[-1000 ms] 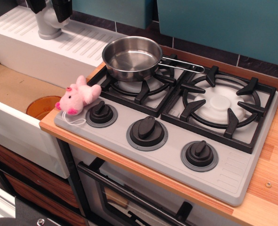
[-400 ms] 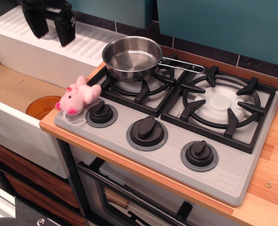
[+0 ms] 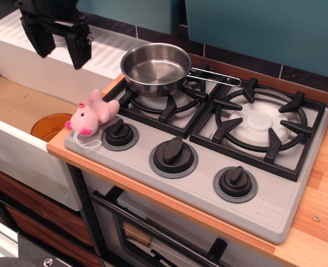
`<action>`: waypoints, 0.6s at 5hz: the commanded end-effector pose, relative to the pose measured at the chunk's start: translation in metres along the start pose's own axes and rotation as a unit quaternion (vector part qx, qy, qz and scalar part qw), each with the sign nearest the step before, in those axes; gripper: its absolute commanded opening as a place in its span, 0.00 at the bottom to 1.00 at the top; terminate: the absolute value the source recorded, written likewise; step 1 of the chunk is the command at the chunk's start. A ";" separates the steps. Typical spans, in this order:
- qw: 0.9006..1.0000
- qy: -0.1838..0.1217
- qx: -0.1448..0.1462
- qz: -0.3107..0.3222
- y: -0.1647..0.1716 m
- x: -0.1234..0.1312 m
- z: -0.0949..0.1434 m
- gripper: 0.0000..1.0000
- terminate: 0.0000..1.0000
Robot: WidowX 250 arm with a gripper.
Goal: Put stuffedpig in pan
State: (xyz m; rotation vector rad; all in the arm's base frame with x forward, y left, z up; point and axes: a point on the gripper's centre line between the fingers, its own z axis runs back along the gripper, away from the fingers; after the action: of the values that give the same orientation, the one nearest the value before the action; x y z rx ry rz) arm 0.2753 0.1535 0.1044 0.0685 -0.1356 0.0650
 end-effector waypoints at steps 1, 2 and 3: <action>0.999 -0.046 0.021 0.015 -0.027 -0.018 0.013 1.00 0.00; 0.998 -0.057 0.021 0.014 -0.037 -0.024 0.001 1.00 0.00; 0.997 -0.070 0.013 0.010 -0.037 -0.023 -0.013 1.00 0.00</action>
State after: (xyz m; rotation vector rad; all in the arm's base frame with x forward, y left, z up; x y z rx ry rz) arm 0.2527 0.1130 0.0781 0.0798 -0.2494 0.0837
